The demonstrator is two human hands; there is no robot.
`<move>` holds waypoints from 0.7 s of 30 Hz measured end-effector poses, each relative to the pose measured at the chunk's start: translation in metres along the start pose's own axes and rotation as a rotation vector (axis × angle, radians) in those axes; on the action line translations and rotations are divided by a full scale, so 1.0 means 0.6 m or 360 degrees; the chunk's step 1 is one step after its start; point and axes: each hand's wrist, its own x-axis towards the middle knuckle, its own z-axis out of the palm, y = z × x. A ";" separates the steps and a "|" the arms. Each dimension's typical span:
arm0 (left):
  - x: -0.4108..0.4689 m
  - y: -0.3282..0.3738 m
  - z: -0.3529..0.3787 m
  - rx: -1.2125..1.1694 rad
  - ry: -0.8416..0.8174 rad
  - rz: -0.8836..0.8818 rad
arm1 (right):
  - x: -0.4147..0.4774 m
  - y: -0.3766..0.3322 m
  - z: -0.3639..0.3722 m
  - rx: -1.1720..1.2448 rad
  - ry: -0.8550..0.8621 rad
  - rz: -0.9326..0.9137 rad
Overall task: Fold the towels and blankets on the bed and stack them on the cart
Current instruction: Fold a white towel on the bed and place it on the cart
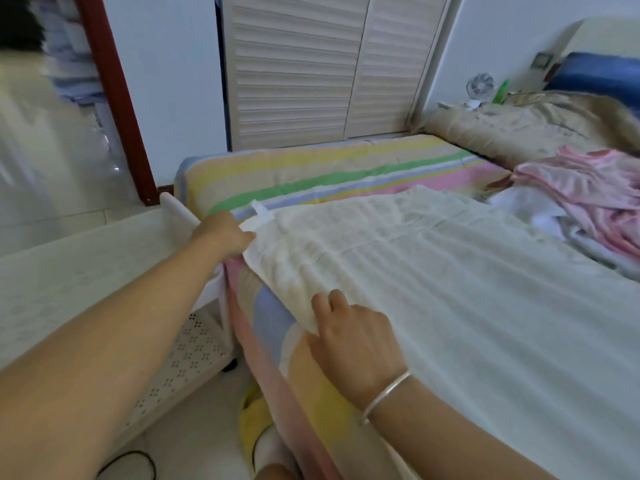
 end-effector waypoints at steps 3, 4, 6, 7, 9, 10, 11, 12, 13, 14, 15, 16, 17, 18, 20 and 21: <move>-0.017 -0.003 -0.006 -0.0169 0.0158 -0.0104 | -0.006 -0.014 -0.011 0.0047 0.0013 0.0126; -0.019 -0.005 -0.011 -0.0239 0.0227 -0.0150 | -0.008 -0.024 -0.014 0.0173 0.0005 0.0135; -0.017 -0.012 -0.021 -0.0396 0.0297 -0.0254 | -0.007 -0.055 -0.014 0.0475 0.0030 0.0182; -0.016 -0.017 -0.022 -0.0497 0.0310 -0.0297 | -0.005 -0.070 -0.010 0.0575 0.0118 0.0209; -0.011 -0.025 -0.016 -0.0861 0.0274 -0.0426 | -0.007 -0.087 0.002 0.0599 0.0203 0.0232; -0.013 -0.024 -0.009 -0.1049 0.0235 -0.0511 | -0.013 -0.088 0.008 0.0661 0.0065 0.0215; -0.017 -0.022 -0.001 -0.1107 0.0232 -0.0591 | -0.020 -0.088 0.005 0.0794 -0.0139 0.0198; -0.029 -0.012 0.006 -0.0982 0.0243 -0.0605 | -0.035 -0.083 0.003 0.0938 -0.0343 0.0169; -0.044 0.000 0.012 -0.0755 0.0274 -0.0537 | -0.054 -0.079 -0.006 0.1045 -0.0388 0.0125; -0.061 0.011 0.018 -0.0586 0.0357 -0.0394 | -0.071 -0.073 -0.018 0.1128 -0.0309 0.0094; -0.083 0.030 0.025 -0.0495 0.0437 -0.0210 | -0.093 -0.062 -0.031 0.1177 -0.0204 0.0108; -0.106 0.047 0.032 -0.0447 0.0521 -0.0023 | -0.118 -0.046 -0.047 0.1213 -0.0076 0.0131; -0.131 0.068 0.042 -0.0409 0.0579 0.0174 | -0.145 -0.023 -0.060 0.1200 0.0021 0.0183; -0.162 0.096 0.057 -0.0391 0.0581 0.0364 | -0.180 0.009 -0.071 0.1122 0.0091 0.0286; -0.229 0.145 0.091 -0.0473 0.0436 0.0704 | -0.252 0.082 -0.097 0.0875 0.0116 0.0581; -0.272 0.174 0.109 -0.0533 0.0339 0.0871 | -0.298 0.123 -0.109 0.0738 0.0014 0.0807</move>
